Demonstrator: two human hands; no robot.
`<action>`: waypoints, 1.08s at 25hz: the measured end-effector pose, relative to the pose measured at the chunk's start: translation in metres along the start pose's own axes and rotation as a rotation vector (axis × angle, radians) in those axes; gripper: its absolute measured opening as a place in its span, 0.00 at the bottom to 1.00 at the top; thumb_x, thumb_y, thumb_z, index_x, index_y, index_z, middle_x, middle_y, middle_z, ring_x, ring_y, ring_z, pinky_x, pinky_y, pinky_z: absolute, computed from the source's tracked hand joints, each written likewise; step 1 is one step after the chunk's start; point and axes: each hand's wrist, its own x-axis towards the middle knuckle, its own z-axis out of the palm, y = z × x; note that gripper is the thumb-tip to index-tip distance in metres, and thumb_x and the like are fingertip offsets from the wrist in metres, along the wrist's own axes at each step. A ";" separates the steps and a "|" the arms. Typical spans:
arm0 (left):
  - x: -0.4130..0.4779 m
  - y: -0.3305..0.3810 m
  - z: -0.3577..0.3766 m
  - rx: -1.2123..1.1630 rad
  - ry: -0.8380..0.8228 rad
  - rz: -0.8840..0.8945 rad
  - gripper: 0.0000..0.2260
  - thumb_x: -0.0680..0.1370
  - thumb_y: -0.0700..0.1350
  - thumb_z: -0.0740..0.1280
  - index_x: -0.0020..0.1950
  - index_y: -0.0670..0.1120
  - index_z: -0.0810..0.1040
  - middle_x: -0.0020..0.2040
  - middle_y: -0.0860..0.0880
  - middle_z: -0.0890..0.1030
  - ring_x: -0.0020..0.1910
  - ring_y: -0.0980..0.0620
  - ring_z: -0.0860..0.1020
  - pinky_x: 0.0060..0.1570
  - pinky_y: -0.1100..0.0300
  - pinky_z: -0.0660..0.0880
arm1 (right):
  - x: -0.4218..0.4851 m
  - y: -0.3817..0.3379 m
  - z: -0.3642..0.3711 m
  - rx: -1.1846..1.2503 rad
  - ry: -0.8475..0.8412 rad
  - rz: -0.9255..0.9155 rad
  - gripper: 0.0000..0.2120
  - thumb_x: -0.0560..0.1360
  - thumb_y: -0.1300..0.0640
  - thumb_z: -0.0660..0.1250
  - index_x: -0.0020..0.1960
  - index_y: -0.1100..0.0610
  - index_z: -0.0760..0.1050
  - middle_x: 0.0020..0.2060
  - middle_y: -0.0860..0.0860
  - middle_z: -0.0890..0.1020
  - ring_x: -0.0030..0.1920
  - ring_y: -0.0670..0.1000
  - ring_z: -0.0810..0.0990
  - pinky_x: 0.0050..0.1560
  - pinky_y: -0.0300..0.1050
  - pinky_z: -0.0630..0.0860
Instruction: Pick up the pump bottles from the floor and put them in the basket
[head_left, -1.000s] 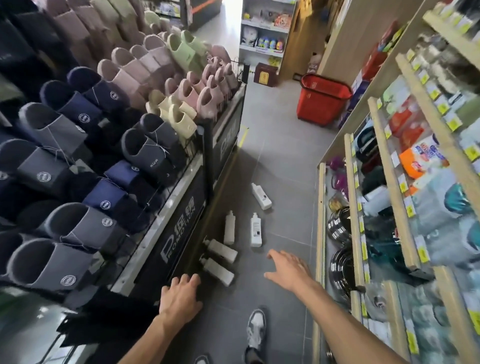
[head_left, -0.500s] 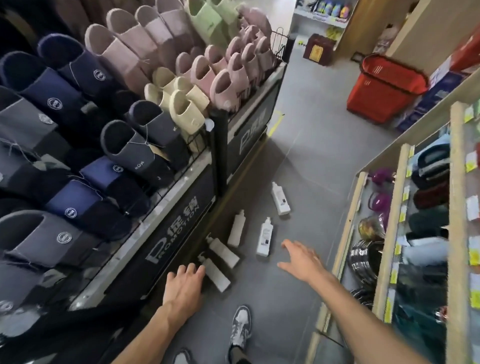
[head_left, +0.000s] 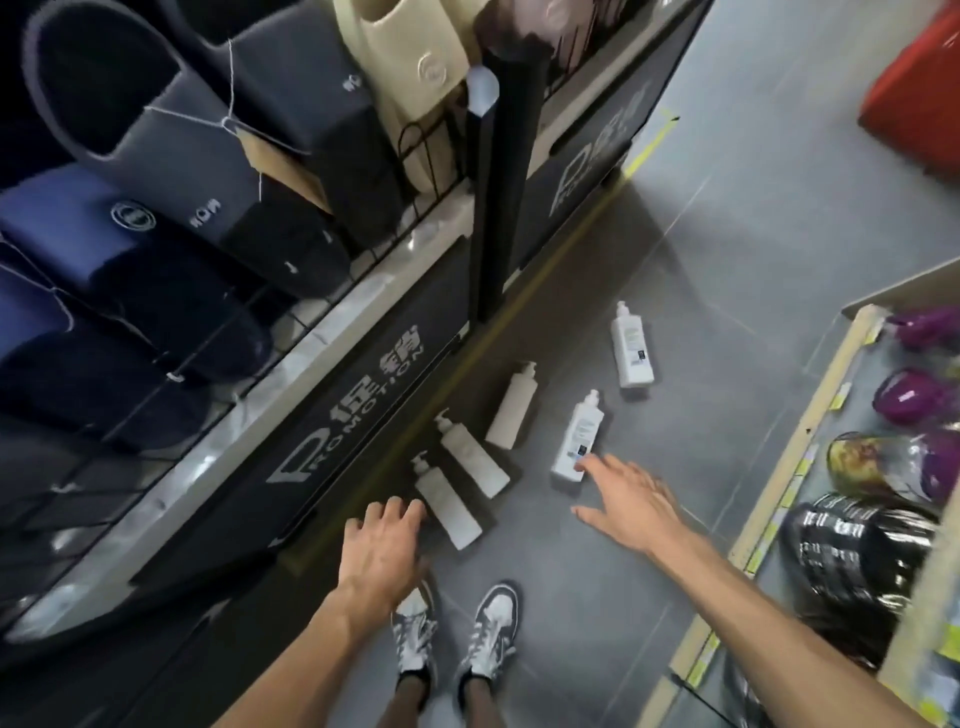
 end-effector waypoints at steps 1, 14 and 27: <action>0.012 -0.009 0.017 -0.004 -0.018 -0.017 0.26 0.77 0.55 0.68 0.72 0.55 0.65 0.67 0.51 0.71 0.67 0.46 0.69 0.64 0.49 0.69 | 0.018 -0.002 0.016 -0.012 -0.023 -0.015 0.27 0.77 0.40 0.67 0.72 0.46 0.64 0.69 0.48 0.71 0.70 0.57 0.70 0.67 0.56 0.71; 0.217 -0.051 0.244 -0.365 -0.121 -0.262 0.21 0.76 0.60 0.67 0.67 0.62 0.68 0.66 0.56 0.73 0.65 0.52 0.73 0.59 0.56 0.71 | 0.263 0.018 0.209 -0.097 -0.090 -0.113 0.30 0.77 0.41 0.66 0.75 0.45 0.62 0.67 0.48 0.72 0.68 0.54 0.71 0.66 0.53 0.70; 0.380 -0.021 0.413 -1.220 -0.020 -0.947 0.47 0.66 0.55 0.81 0.77 0.41 0.60 0.71 0.34 0.65 0.67 0.32 0.69 0.63 0.40 0.71 | 0.418 -0.010 0.379 -0.091 0.023 -0.213 0.41 0.76 0.43 0.70 0.80 0.49 0.51 0.77 0.56 0.61 0.74 0.61 0.64 0.70 0.57 0.69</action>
